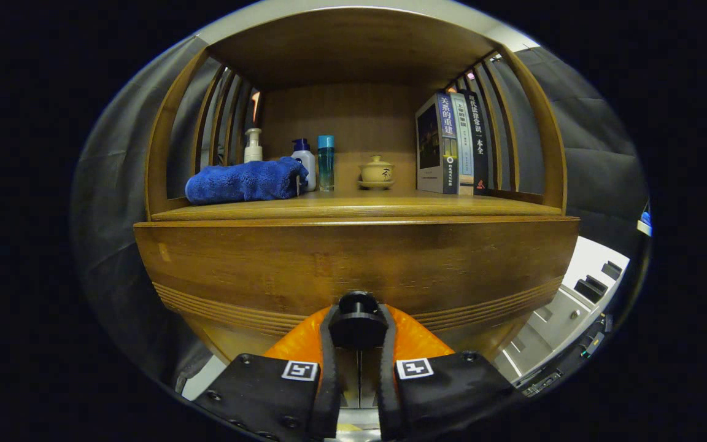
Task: Pull open the drawer, take out the items inside it, and place them on the countertop above the cabinet.
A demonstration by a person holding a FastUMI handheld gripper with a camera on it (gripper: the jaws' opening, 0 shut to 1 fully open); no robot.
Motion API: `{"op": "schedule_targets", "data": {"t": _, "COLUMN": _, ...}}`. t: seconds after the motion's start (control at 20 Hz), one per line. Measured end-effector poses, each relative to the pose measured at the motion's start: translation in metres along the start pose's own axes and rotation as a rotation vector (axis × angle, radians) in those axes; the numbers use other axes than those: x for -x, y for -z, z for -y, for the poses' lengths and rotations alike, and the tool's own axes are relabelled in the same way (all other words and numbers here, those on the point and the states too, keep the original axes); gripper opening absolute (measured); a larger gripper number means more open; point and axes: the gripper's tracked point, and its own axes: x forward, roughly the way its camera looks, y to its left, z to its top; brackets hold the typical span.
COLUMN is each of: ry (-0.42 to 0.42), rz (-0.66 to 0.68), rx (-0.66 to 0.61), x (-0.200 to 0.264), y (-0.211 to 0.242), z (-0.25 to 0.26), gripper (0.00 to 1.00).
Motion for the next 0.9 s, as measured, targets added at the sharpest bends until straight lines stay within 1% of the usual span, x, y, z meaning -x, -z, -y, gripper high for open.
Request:
{"op": "schedule_targets", "data": {"t": 0.2, "ry": 0.016, "rz": -0.019, "rx": 0.035, "x": 0.026, "y": 0.007, "z": 0.000, "gripper": 0.33}}
{"op": "schedule_targets", "data": {"t": 0.55, "ry": 0.051, "rz": -0.063, "rx": 0.033, "x": 0.062, "y": 0.018, "z": 0.000, "gripper": 0.33}}
{"op": "schedule_targets", "data": {"t": 0.9, "ry": 0.066, "rz": -0.075, "rx": 0.040, "x": 0.103, "y": 0.029, "z": -0.001, "gripper": 0.33}}
